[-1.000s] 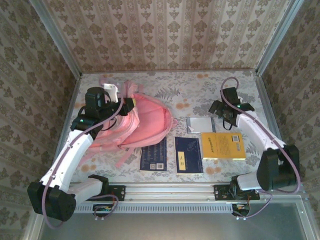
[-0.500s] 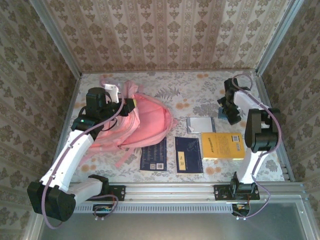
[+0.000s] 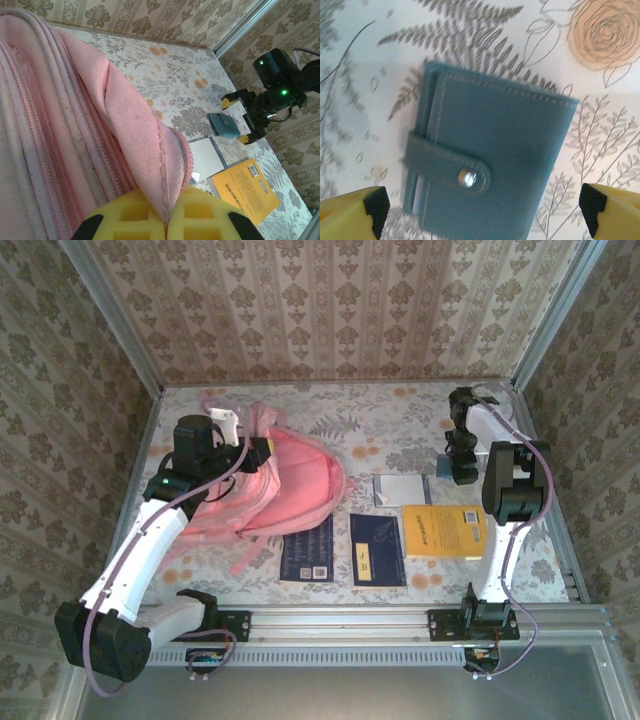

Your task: Pack the student bag

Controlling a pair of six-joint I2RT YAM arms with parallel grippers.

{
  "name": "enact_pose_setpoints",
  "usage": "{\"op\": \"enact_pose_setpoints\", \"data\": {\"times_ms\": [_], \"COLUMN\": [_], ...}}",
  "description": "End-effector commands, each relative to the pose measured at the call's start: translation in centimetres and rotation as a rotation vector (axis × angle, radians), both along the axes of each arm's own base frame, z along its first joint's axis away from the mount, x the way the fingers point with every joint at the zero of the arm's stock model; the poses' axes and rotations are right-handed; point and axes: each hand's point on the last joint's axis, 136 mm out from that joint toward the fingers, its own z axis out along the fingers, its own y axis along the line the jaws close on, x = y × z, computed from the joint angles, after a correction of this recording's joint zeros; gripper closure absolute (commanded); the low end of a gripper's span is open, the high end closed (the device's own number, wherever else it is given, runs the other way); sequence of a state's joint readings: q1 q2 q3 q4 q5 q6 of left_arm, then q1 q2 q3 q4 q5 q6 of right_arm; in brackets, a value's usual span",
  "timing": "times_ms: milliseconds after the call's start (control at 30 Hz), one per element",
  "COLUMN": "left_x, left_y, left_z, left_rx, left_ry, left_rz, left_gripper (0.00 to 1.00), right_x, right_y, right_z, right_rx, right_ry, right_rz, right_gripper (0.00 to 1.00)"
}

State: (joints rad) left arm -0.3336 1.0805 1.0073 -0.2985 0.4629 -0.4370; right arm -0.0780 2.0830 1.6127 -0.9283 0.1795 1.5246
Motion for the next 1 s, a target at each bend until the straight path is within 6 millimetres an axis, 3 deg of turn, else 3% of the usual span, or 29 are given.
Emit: {"op": "enact_pose_setpoints", "data": {"times_ms": [0,233,433,567,700,967], "left_x": [0.3,0.4,0.4,0.5,0.5,0.4], "left_y": [-0.1,-0.2,-0.1,0.1,0.2,0.3], "left_z": [1.2,1.1,1.1,1.0,1.2,1.4], "left_rx": [-0.001,-0.001,0.007,0.01,0.008,0.009], "left_ry": [-0.066,-0.063,-0.064,-0.065,-0.069,-0.076], "left_rz": [-0.004,-0.005,0.0,0.005,0.007,0.013], "left_gripper": [1.0,1.0,1.0,1.0,1.0,1.0], "right_x": [-2.7,-3.2,-2.5,-1.4,-0.4,1.6], "right_y": [-1.1,-0.7,-0.4,0.1,0.8,3.3], "right_z": [-2.4,-4.6,-5.0,-4.0,-2.6,2.8], "right_rx": [0.001,0.02,0.029,0.025,0.022,-0.071], "right_ry": [0.131,0.166,0.122,0.073,0.01,-0.148], "right_rz": [-0.058,-0.049,-0.015,0.04,0.113,0.344], "right_gripper": [0.0,0.13,0.31,0.39,0.4,0.42]}}
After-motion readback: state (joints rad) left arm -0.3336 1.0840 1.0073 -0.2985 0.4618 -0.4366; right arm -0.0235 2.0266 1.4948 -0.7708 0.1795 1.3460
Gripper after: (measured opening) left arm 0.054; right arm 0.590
